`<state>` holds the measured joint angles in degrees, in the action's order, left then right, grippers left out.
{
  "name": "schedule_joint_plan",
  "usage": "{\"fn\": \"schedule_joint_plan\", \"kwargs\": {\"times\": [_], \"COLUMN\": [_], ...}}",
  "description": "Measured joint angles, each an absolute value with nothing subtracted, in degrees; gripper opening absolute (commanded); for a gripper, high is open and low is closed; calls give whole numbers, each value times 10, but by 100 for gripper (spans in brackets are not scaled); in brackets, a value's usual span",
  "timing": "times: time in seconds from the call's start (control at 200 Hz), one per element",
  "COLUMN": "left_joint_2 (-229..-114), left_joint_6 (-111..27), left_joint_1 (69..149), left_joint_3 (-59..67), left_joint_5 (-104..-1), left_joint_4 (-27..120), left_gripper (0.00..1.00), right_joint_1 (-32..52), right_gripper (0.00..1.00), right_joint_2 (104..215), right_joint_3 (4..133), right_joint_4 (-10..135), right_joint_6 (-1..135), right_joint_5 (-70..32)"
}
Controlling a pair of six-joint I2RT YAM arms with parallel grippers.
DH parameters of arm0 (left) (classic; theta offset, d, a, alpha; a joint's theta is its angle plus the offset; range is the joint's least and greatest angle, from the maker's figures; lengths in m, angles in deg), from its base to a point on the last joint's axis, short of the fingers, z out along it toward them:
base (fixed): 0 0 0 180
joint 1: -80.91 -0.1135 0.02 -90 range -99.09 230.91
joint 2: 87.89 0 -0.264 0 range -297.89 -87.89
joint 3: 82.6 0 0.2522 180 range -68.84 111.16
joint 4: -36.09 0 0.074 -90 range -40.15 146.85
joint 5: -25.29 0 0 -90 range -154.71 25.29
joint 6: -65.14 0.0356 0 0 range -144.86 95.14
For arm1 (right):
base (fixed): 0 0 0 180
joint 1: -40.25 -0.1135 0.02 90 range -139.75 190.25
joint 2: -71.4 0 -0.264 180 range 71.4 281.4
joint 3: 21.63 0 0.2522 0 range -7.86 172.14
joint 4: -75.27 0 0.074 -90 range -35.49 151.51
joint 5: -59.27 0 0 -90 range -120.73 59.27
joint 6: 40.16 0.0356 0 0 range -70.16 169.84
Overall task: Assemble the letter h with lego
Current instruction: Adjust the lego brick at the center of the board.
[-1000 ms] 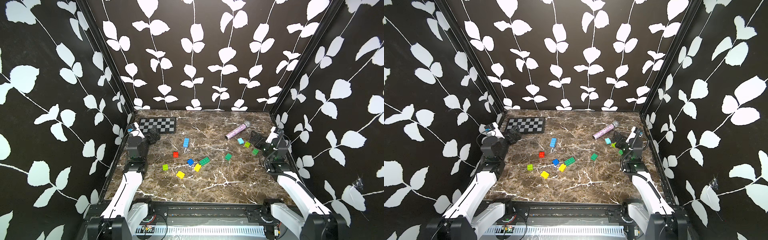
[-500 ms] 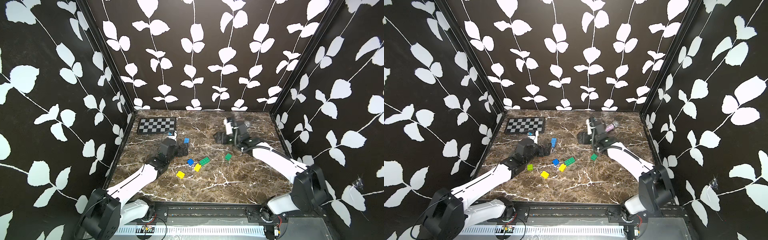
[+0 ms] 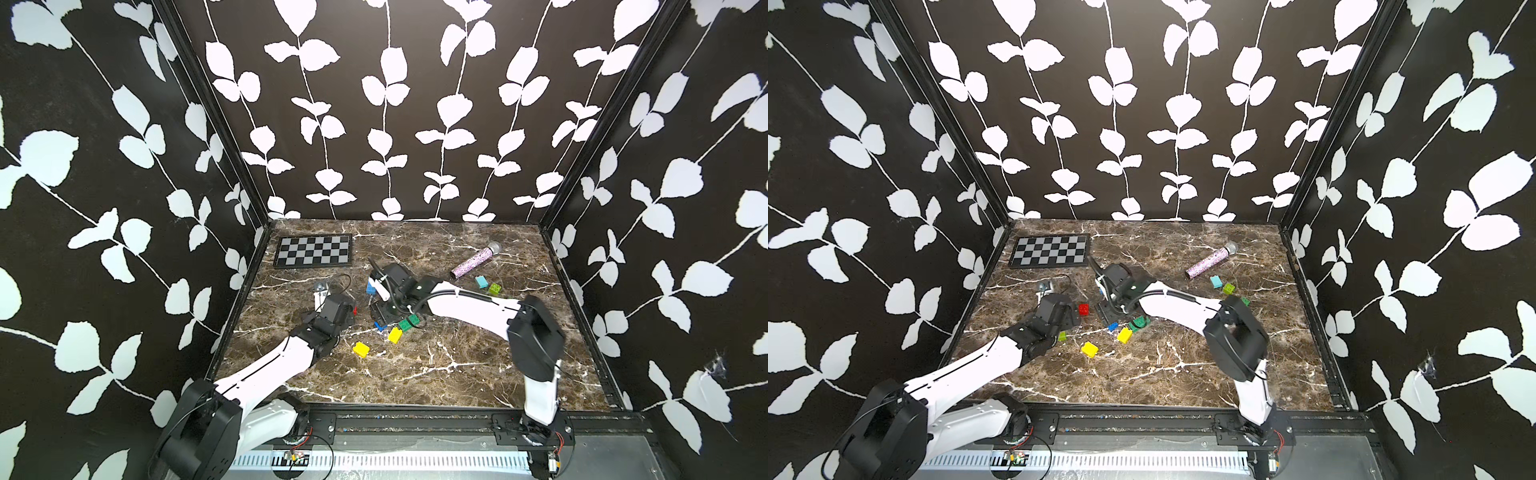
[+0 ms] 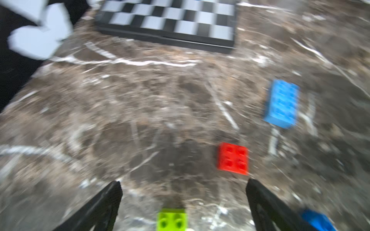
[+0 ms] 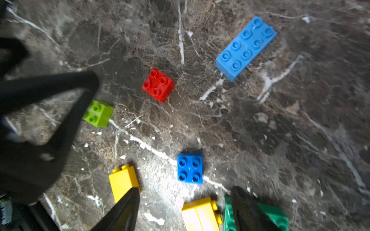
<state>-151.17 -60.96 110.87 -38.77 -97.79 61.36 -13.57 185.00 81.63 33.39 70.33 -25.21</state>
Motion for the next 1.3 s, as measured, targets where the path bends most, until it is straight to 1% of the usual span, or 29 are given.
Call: {"fn": "schedule_joint_plan", "kwargs": {"times": [0.08, 0.185, 0.335, 0.47, 0.725, 1.0, 1.11, 1.18, 1.3], "left_joint_2": [-1507, -1504, -1492, -1483, -1465, -1463, -1463, -1463, -1463], "left_joint_6": [-645, -681, -709, -721, -727, -729, -729, -729, -729], "left_joint_1": [1081, 1052, 1045, 1043, 1042, 1040, 1040, 1040, 1039], "left_joint_3": [-388, -388, -388, -388, -388, -388, -388, -388, -388], "left_joint_5": [-989, -1000, -1005, -1006, -1000, -987, -980, -976, -966], "left_joint_4": [646, 684, 714, 727, 730, 729, 727, 727, 727], "left_gripper": [99, 99, 99, 99, 99, 99, 99, 99, 99], "right_joint_1": [-142, -148, -155, -161, -170, -178, -178, -178, -177], "right_gripper": [69, 68, 67, 66, 61, 58, 55, 50, 45], "right_joint_2": [1890, 1918, 1954, 1967, 1982, 1982, 1987, 1993, 2002], "right_joint_3": [867, 896, 931, 934, 934, 934, 934, 934, 934], "right_joint_4": [318, 300, 268, 249, 228, 214, 214, 214, 214], "right_joint_6": [707, 718, 733, 749, 769, 797, 808, 816, 834], "right_joint_5": [-267, -278, -292, -306, -321, -344, -347, -349, -352]}}
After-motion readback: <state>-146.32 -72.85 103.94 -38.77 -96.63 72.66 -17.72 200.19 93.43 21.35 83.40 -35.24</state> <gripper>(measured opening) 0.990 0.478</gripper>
